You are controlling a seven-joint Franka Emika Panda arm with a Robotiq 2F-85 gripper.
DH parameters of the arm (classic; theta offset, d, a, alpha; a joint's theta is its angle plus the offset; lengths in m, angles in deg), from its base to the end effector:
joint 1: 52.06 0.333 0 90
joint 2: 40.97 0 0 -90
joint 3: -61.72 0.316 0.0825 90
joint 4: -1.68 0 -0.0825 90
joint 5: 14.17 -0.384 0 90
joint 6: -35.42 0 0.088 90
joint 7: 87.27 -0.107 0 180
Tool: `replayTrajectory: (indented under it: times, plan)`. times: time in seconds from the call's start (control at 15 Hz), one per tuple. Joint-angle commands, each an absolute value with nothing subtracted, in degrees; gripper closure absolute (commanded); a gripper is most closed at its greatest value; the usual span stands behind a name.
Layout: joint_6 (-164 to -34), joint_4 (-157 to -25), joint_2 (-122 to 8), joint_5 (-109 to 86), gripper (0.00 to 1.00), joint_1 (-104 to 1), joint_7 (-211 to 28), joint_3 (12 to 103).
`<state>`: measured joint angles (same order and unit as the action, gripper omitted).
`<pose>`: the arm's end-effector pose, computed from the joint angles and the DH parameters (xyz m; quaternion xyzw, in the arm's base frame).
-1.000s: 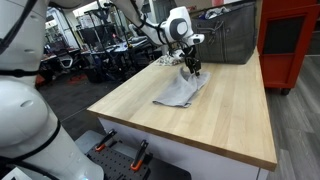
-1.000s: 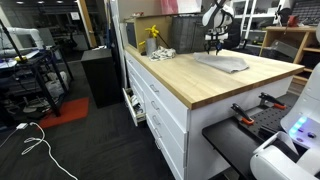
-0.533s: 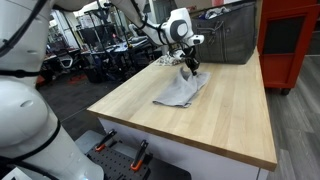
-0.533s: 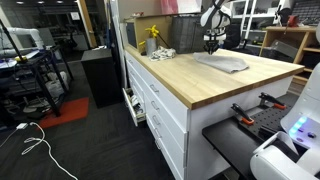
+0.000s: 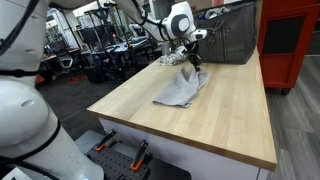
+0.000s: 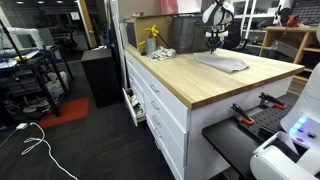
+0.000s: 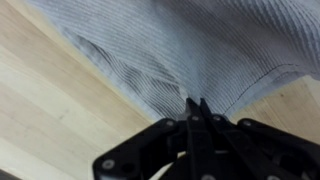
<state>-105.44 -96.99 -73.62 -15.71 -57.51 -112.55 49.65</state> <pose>0.6607 -0.1915 0.2793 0.9305 -0.3523 0.0922 0.0393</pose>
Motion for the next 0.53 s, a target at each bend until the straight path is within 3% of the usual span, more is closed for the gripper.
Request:
replayTrajectory:
  times: [0.0, 0.47]
  plan:
    - [-106.58, -97.74, -71.96, -15.3, 0.99, -56.35, -114.51, 48.45]
    - [-107.19, -94.03, -74.87, -11.26, 0.99, -52.79, -123.51, 44.34]
